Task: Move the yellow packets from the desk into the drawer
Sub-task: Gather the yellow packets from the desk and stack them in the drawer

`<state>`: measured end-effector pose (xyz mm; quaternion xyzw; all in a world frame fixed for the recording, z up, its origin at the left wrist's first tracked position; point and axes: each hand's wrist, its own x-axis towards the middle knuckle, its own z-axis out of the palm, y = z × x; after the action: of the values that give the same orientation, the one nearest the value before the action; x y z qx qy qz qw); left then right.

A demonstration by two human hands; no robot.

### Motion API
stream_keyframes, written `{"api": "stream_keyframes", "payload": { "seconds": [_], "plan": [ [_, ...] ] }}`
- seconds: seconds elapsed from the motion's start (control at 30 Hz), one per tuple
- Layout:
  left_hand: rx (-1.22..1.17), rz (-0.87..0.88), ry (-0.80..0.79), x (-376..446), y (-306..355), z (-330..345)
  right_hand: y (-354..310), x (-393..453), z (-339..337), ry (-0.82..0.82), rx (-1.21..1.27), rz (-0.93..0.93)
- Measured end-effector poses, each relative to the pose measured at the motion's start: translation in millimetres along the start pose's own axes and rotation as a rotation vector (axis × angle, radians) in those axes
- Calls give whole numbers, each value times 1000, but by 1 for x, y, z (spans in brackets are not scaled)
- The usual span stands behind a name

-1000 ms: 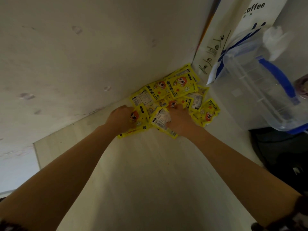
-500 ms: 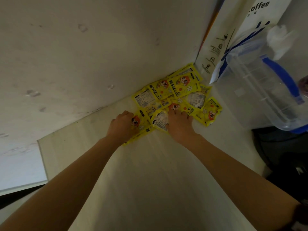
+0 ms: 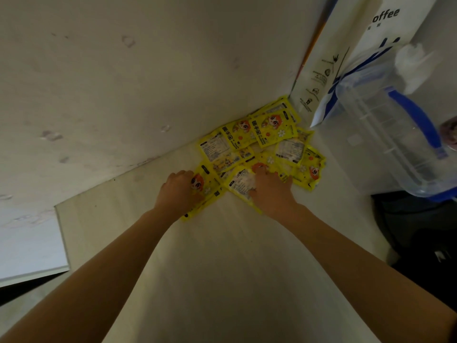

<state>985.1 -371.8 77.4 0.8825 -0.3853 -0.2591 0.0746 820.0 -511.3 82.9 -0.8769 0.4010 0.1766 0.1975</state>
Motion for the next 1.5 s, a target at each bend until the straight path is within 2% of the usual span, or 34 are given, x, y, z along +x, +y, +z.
{"api": "stream_keyframes", "payload": {
  "seconds": [0.2,0.3,0.4,0.53,0.7,0.9,1.13,1.5],
  "plan": [
    [-17,-12,19,-6,-1,2,26,23,-4,50,43,66],
    [-29,-29,25,-7,-1,1,31,30,-1,-17,124,119],
    [-76,-66,5,-5,-4,2,27,30,1,4,235,205],
    [-395,-202,-58,-9,-13,8,27,27,4,45,430,268],
    [-835,-358,-50,-30,-15,15,37,16,3,69,561,284],
    [-1151,-487,-16,-63,-16,34,55,-22,13,125,837,334],
    [-1268,-471,-41,-120,-8,52,64,-107,47,92,1026,324],
    [-1300,-396,-108,-193,-10,58,27,-223,93,238,1126,370]
  ]
}}
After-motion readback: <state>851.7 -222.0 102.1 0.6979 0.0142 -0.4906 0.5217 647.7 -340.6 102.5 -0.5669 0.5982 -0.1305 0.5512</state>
